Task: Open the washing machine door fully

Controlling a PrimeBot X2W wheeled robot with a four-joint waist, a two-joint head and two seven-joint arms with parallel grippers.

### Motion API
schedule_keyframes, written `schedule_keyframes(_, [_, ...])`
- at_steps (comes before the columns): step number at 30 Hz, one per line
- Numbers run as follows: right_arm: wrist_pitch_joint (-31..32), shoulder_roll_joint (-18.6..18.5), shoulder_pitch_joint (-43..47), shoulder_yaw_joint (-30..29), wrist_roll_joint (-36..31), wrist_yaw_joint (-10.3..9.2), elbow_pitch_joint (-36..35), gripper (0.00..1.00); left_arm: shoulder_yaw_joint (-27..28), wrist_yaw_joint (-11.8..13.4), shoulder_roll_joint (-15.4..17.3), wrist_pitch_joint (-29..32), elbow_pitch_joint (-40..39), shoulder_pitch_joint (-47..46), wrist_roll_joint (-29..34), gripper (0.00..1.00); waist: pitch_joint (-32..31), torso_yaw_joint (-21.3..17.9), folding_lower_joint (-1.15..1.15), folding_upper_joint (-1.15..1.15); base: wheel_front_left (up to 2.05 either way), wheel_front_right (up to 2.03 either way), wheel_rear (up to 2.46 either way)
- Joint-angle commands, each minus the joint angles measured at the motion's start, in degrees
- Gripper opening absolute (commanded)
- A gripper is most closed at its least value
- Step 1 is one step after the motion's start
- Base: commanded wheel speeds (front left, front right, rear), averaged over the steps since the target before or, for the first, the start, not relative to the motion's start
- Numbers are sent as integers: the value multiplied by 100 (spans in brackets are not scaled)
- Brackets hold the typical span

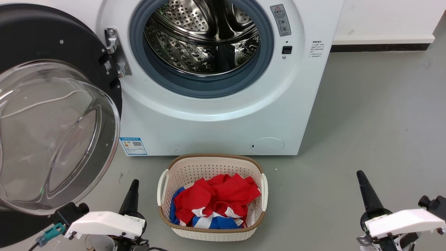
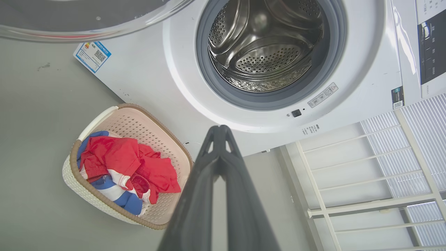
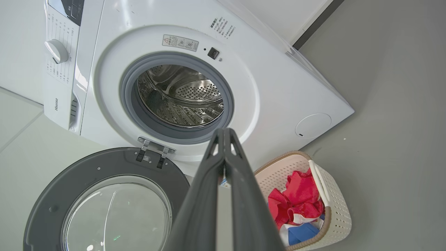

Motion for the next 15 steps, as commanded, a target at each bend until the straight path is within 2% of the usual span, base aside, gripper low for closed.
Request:
schedule_keyframes(1, [22,-39,-155,-21,209,1,-19,0,79,-56,-32,47,-35,-149,-159,0,0,2,0,0,0,0,0])
schedule_keyframes(15, [129,-39,-255,-104,1065,1,82,0,352,-242,-145,264,-13,-188,-860,0,3,12,0,0,0,0,0])
